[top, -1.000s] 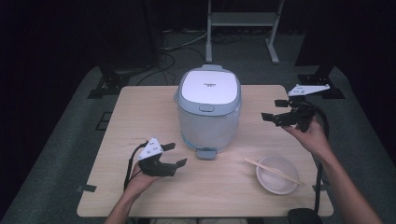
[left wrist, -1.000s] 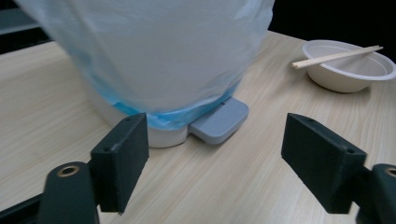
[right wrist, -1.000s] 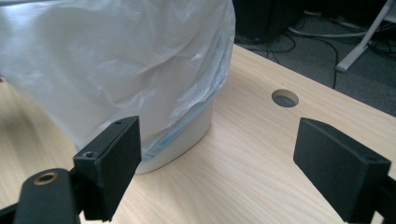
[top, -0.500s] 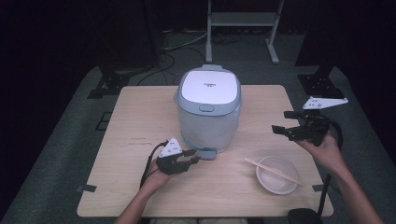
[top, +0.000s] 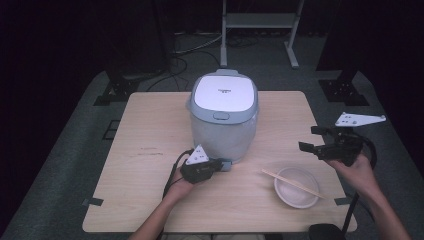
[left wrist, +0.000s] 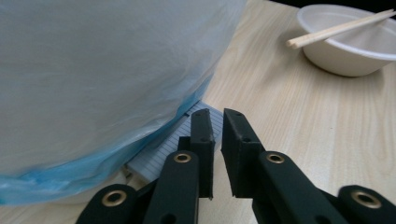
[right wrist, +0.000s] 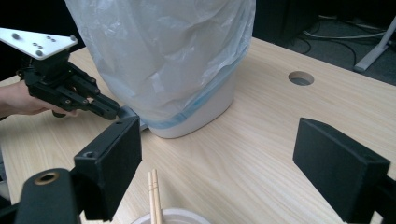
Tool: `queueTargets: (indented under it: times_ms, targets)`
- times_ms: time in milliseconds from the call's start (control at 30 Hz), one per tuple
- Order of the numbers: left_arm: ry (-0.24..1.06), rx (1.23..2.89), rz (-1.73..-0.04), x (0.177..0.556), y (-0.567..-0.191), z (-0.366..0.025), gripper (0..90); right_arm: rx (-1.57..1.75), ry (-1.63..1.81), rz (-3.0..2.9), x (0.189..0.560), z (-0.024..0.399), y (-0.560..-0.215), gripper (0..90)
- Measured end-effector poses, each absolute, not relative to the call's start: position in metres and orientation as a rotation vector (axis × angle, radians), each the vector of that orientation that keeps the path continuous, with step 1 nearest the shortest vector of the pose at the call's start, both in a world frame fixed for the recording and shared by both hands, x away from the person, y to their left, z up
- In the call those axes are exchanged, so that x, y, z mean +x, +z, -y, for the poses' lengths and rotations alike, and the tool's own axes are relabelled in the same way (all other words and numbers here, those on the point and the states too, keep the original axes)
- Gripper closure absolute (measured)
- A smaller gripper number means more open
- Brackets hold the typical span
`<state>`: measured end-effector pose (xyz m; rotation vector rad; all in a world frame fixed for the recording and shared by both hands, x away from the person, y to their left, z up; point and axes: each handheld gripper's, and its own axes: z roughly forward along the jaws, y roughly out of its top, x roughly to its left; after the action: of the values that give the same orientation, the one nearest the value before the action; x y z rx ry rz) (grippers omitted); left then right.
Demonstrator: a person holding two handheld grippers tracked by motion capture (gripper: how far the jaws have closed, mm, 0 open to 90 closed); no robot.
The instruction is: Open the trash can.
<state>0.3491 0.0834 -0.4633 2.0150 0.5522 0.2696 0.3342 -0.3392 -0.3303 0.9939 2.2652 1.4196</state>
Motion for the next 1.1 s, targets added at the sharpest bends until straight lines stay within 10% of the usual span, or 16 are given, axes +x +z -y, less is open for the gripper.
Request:
queueTargets:
  times_ms: [1100]
  targets:
    - [0.286, 1.988, -0.650, 0.368, -0.474, -0.080, 81.7, 0.987, 1.431, -2.326, 0.312, 0.349, -0.360, 14.2]
